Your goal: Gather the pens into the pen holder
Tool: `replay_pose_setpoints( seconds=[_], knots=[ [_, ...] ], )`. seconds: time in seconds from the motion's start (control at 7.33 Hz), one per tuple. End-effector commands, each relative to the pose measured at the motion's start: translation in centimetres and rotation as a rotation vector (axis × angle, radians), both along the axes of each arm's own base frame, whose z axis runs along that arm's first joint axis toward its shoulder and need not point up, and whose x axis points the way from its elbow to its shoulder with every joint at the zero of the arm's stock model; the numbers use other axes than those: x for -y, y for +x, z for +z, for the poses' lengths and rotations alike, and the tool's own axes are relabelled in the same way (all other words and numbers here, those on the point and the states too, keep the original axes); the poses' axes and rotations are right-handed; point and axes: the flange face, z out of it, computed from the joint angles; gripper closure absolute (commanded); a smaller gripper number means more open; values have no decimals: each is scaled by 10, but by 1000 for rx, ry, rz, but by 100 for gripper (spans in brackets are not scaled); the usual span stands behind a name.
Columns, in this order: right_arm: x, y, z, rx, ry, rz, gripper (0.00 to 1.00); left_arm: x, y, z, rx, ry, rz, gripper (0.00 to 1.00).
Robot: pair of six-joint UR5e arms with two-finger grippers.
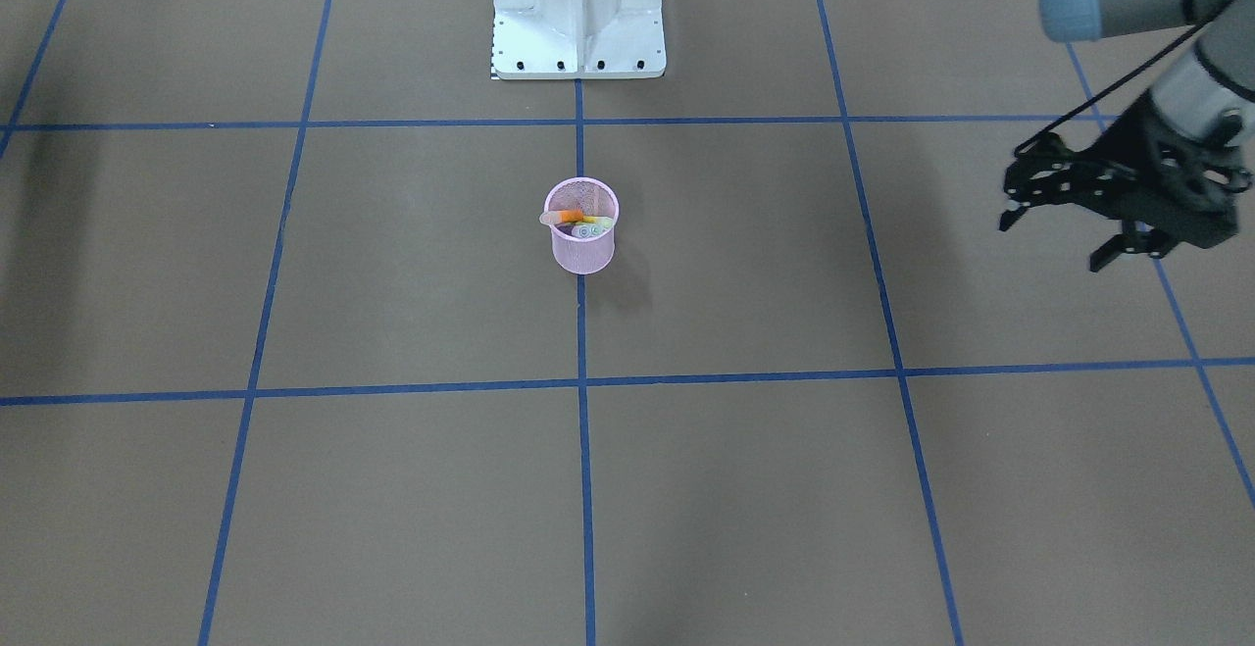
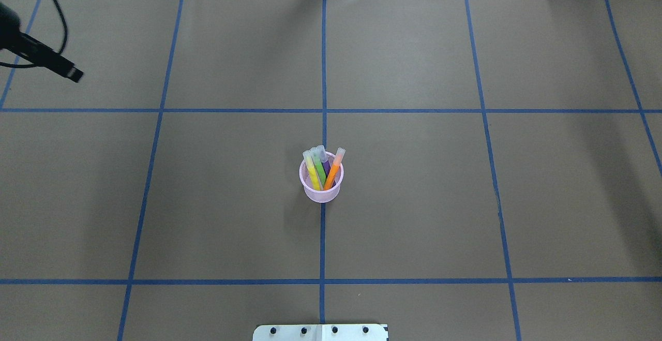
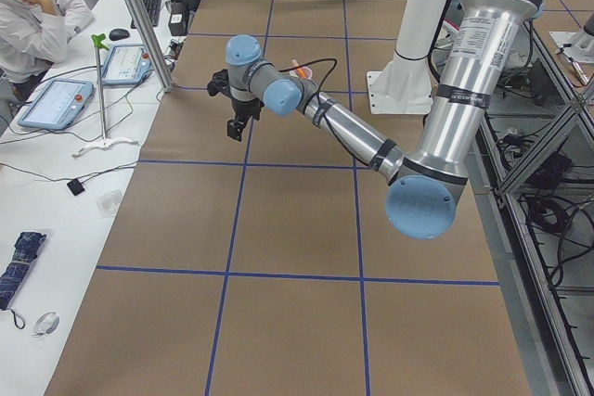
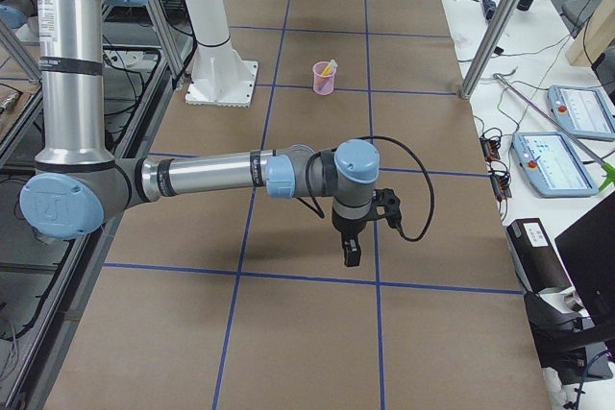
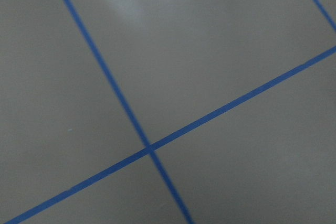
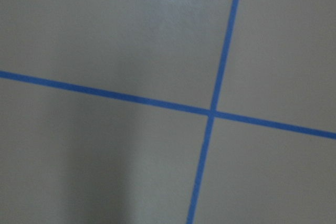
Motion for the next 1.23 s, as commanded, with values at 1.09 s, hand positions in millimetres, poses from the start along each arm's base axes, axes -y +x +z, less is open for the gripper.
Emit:
replay_pose_setpoints(
  seconds=[1.09],
  knots=[
    [-59,40,55,2,-140,42,0,-139,-214,250,120,-209,-88,0]
  ],
)
